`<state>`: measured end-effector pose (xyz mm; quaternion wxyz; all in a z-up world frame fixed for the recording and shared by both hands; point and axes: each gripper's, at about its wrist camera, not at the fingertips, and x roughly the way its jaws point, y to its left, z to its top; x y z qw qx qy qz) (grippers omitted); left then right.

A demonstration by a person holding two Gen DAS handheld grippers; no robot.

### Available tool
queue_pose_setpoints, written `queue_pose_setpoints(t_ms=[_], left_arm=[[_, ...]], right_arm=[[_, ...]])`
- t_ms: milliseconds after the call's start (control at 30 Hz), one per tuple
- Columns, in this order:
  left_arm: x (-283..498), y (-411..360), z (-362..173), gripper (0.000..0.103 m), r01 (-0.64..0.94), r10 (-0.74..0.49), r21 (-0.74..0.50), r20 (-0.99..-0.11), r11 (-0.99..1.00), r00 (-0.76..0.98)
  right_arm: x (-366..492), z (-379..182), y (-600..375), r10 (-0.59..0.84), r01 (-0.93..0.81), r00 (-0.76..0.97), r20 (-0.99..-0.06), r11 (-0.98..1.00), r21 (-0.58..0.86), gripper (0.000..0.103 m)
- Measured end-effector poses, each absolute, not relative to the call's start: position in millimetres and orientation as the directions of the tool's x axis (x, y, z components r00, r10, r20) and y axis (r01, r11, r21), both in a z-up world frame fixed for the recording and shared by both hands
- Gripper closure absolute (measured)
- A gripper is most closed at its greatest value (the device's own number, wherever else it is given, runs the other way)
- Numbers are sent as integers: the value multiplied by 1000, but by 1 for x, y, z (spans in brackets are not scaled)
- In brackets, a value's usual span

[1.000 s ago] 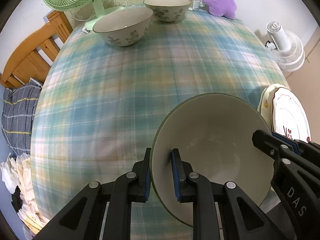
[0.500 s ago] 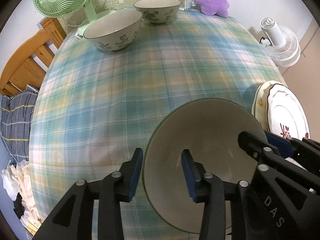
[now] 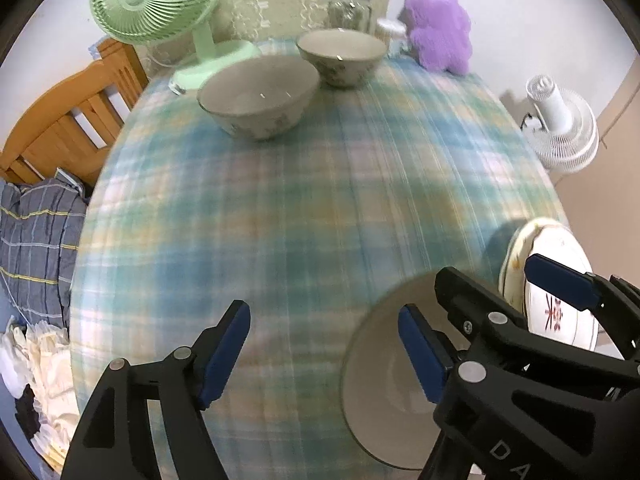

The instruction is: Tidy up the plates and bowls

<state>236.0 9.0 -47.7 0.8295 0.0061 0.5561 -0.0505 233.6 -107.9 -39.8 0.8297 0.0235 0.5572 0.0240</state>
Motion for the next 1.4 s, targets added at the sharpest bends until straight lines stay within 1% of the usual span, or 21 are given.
queue_pose_setpoints(t_ms=[300, 333, 433, 467, 633, 733, 967, 1200, 1333, 1400], left_arm=[[265, 49, -21, 25, 79, -83, -52, -886, 995, 456], [269, 53, -20, 25, 84, -86, -53, -881, 995, 464], [284, 68, -13, 25, 101, -100, -58, -865, 993, 492], [287, 70, -12, 25, 102, -100, -57, -862, 993, 496], [312, 84, -13, 25, 136, -131, -72, -858, 988, 498], [322, 88, -14, 25, 153, -135, -64, -846, 986, 516], [354, 94, -17, 25, 92, -95, -54, -832, 994, 547], [387, 92, -24, 24, 40, -42, -23, -820, 999, 571], [403, 91, -33, 25, 12, -22, -18, -812, 1000, 584], [410, 90, -39, 27, -12, -3, -13, -800, 1000, 601]], right_arm=[[261, -12, -71, 83, -25, 456, -886, 996, 81, 29], [264, -8, -66, 83, -22, 467, -880, 996, 83, 27], [275, 0, -55, 66, -2, 496, -866, 997, 75, 19], [279, 2, -50, 64, 2, 506, -860, 997, 75, 18], [302, 5, -34, 53, 30, 518, -854, 996, 80, 17], [312, 8, -26, 16, 39, 533, -846, 998, 43, 17], [343, 2, -19, 40, 18, 557, -830, 998, 60, 17], [380, -5, -21, 23, 15, 582, -813, 999, 40, 17], [401, -14, -26, 64, -15, 585, -809, 998, 68, 17], [411, -19, -26, 61, -26, 599, -798, 998, 57, 17]])
